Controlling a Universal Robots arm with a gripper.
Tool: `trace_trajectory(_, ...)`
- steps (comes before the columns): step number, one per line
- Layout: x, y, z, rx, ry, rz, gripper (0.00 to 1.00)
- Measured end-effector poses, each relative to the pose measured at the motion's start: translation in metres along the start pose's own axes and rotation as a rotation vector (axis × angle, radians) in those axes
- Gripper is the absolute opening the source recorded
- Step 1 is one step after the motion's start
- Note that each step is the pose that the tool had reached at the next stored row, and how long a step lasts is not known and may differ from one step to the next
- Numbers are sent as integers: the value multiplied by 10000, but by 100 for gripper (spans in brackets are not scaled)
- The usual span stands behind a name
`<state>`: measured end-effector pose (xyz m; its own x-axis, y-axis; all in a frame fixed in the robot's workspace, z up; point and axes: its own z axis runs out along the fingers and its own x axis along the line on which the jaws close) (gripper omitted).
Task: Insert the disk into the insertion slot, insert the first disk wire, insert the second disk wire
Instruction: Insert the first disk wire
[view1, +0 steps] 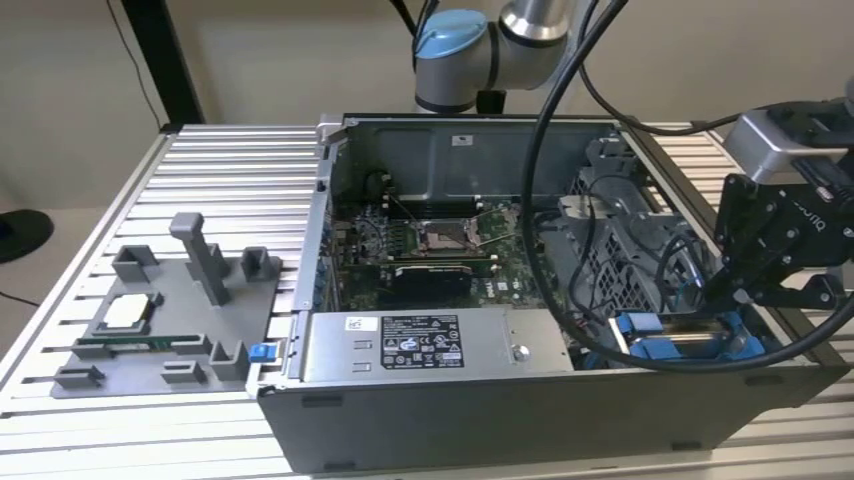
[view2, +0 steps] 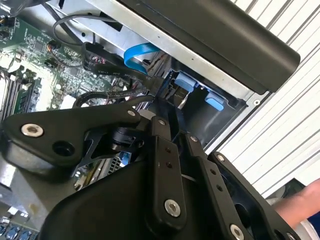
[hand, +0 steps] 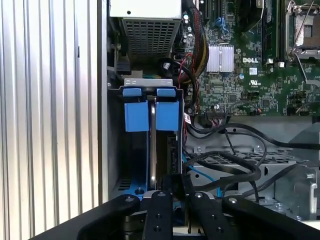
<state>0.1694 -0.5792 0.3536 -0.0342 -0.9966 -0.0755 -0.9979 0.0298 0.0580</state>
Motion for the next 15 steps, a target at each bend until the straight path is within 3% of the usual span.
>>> trace_trajectory(15, 3, -4, 79, 27, -1, -1, 0)
